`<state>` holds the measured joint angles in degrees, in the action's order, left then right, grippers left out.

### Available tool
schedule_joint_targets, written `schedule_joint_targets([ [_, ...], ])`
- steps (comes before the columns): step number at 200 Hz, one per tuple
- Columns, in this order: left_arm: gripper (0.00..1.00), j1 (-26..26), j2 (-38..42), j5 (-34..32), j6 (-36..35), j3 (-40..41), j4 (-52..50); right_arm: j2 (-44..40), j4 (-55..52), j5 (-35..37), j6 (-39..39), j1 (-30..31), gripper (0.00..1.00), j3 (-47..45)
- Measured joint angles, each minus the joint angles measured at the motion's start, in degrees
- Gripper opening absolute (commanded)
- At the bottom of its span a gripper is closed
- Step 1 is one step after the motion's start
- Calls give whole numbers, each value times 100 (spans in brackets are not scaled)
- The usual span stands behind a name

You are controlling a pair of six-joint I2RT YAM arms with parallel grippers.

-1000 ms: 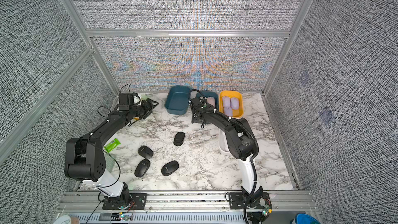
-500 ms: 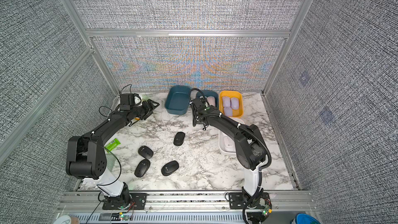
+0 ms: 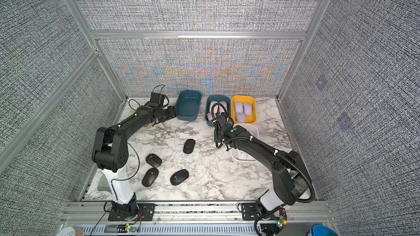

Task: Place the mice by color into the storage box
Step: Pick up the storage box at the center of the board.

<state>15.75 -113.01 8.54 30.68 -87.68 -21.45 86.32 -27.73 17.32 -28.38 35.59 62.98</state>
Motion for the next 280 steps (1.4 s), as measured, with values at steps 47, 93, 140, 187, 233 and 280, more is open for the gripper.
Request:
schedule_joint_targets([
  [47,73,225,-1335,-752,-568,-2009,-538,-466,323,-275,179,-4,60,-483],
  [93,70,264,-2116,-1467,-848,-2938,-984,-610,520,-424,297,-26,60,-697],
  [140,46,264,-2533,-1655,-1115,-3178,-916,-619,684,-483,363,-31,60,-874],
  [187,23,264,-2702,-1626,-1314,-3523,-841,-426,763,-459,422,-31,59,-960],
  [233,15,264,-2452,-1598,-1434,-3021,-831,-538,870,-426,422,-31,59,-1156],
  [280,7,273,-2114,-1523,-1458,-2524,-791,-697,907,-426,413,-31,59,-1252],
])
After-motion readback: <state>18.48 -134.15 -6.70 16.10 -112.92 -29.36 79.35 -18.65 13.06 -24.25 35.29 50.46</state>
